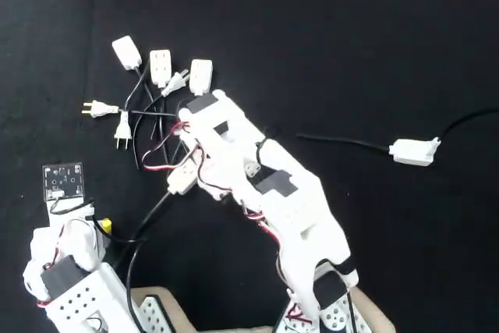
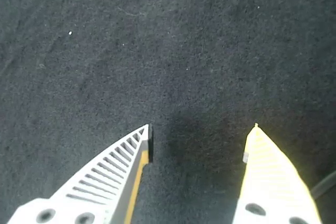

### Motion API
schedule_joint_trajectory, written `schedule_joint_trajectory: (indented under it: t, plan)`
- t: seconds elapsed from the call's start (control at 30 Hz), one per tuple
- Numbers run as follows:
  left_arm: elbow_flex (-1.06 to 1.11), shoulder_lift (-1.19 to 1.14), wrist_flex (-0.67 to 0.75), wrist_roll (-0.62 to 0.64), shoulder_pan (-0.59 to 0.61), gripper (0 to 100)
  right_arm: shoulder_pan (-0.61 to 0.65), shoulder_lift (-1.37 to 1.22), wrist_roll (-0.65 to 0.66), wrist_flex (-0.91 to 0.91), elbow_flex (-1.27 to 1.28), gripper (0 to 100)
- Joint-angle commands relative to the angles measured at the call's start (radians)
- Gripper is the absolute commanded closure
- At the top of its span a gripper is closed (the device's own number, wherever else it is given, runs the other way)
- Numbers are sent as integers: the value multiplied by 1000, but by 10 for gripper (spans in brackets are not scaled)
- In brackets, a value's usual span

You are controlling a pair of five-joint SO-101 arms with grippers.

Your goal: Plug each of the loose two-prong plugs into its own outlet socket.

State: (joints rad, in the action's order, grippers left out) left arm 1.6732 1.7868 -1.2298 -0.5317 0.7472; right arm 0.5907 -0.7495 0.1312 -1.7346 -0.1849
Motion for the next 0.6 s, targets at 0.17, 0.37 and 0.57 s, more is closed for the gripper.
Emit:
schedule_joint_trajectory:
  t: [0.17, 0.37, 0.57]
  plan:
    - [-7, 2, 2, -11, -12, 712, -18, 111, 35, -31, 128, 815]
    - [-7, 2, 3, -11, -8, 712, -20, 117, 35, -31, 128, 827]
    - [-7, 2, 3, -11, -8, 712, -18, 117, 37, -26, 122, 943]
